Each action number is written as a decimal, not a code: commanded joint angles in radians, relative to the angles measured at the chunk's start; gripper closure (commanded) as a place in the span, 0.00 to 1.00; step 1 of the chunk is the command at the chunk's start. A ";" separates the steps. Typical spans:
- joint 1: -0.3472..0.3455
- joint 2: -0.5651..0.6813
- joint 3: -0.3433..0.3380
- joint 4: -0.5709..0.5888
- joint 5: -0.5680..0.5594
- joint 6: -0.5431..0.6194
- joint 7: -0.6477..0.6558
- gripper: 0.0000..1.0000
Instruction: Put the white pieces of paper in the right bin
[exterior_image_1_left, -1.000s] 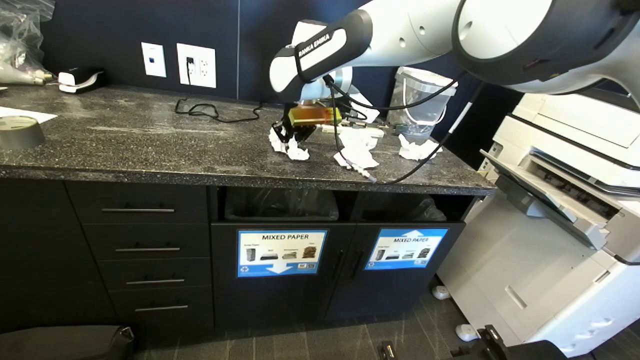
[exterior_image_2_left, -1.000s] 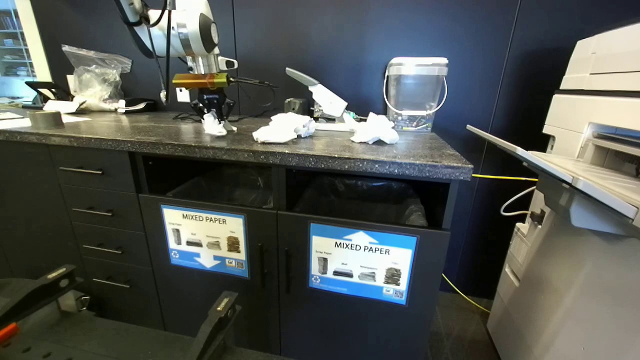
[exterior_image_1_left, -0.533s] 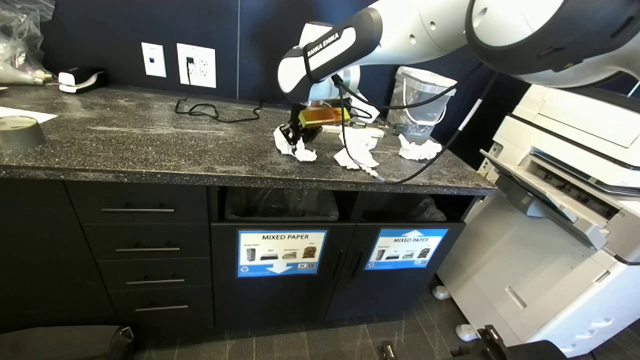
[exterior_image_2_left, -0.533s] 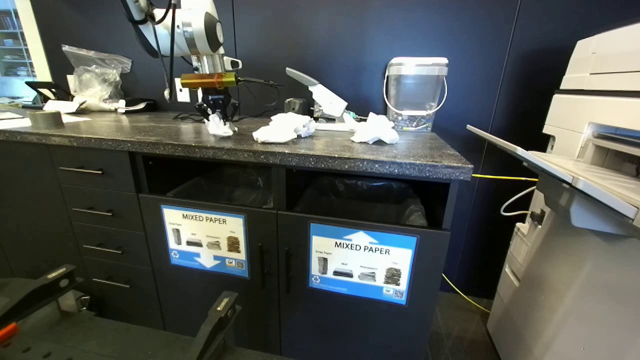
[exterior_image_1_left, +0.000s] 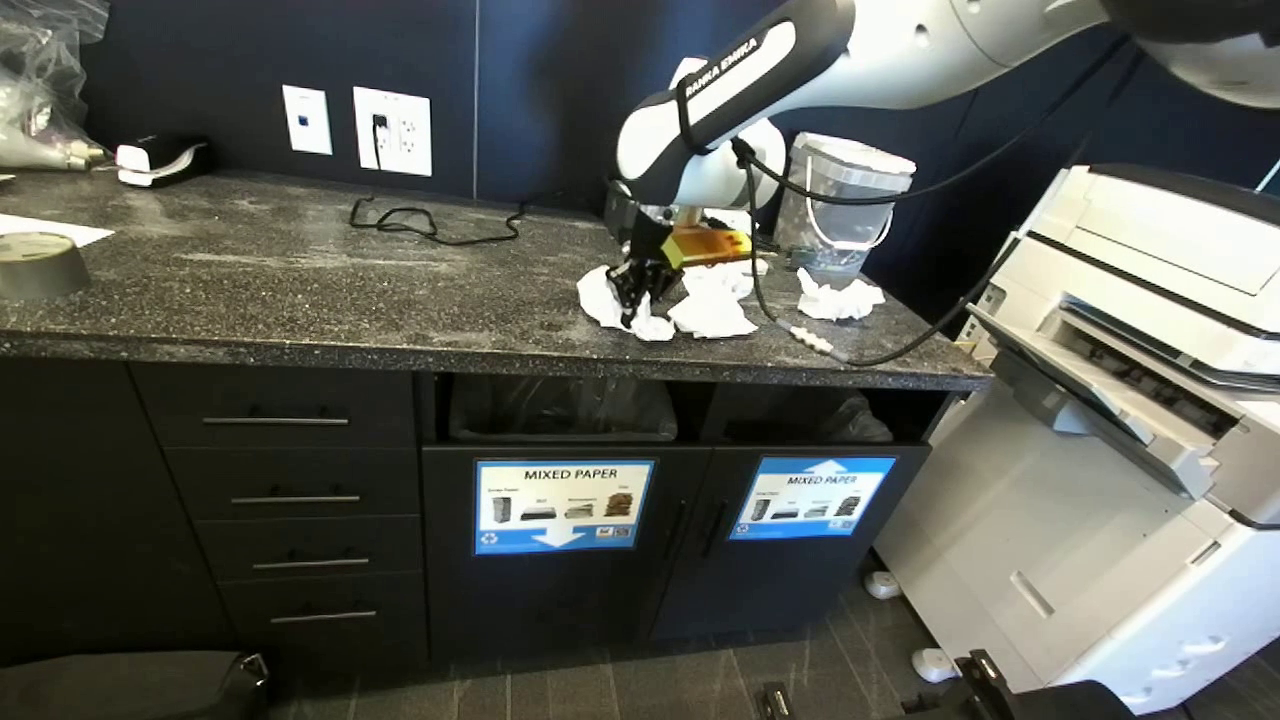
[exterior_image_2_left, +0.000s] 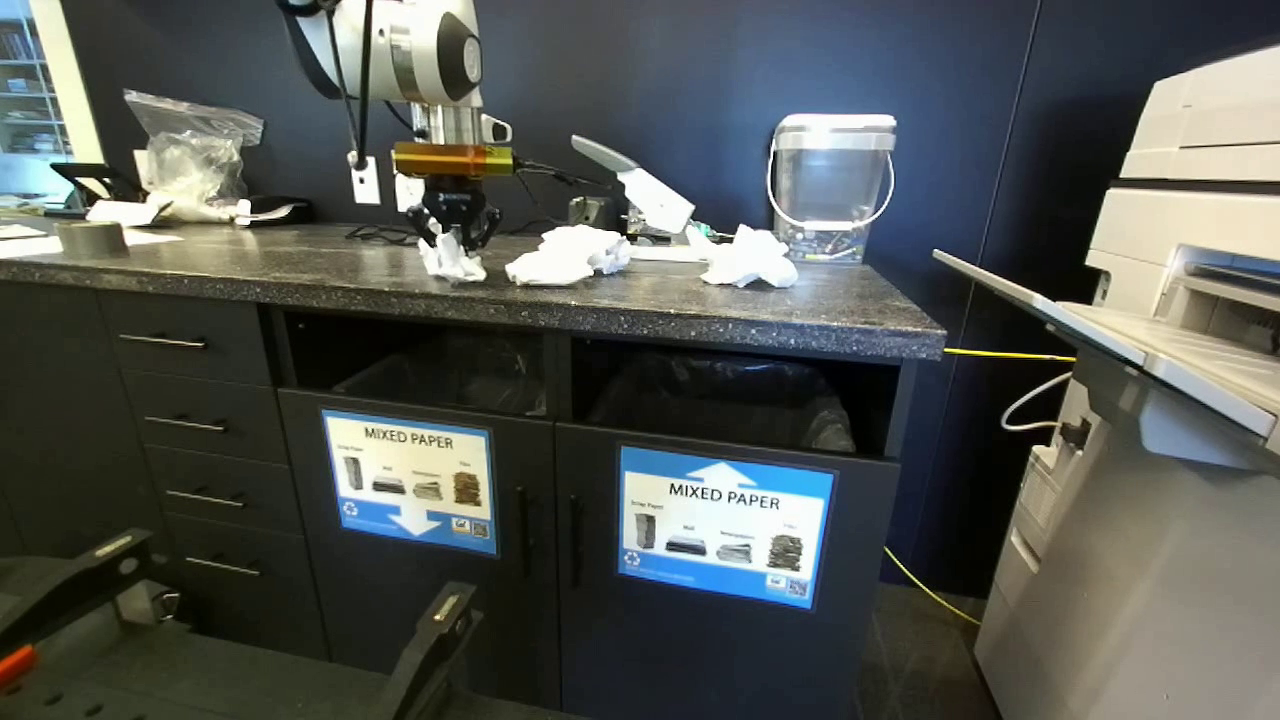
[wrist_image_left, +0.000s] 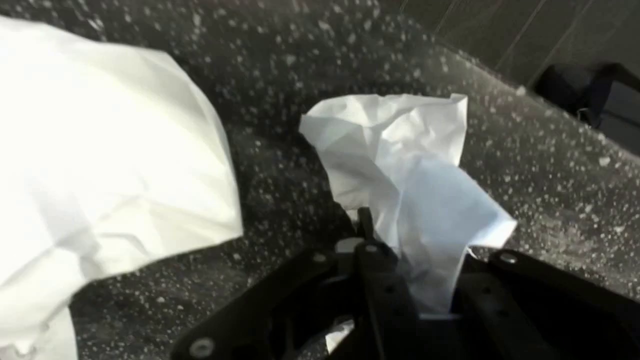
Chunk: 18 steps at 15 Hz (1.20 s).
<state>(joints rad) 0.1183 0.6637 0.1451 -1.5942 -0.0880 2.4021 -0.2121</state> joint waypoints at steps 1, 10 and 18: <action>-0.065 -0.120 0.010 -0.216 0.024 0.059 -0.077 0.85; -0.187 -0.312 -0.019 -0.543 0.065 0.139 -0.183 0.85; -0.294 -0.231 -0.008 -0.771 0.103 0.656 -0.187 0.85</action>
<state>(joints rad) -0.1204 0.3991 0.0872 -2.3040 -0.0298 2.8792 -0.3746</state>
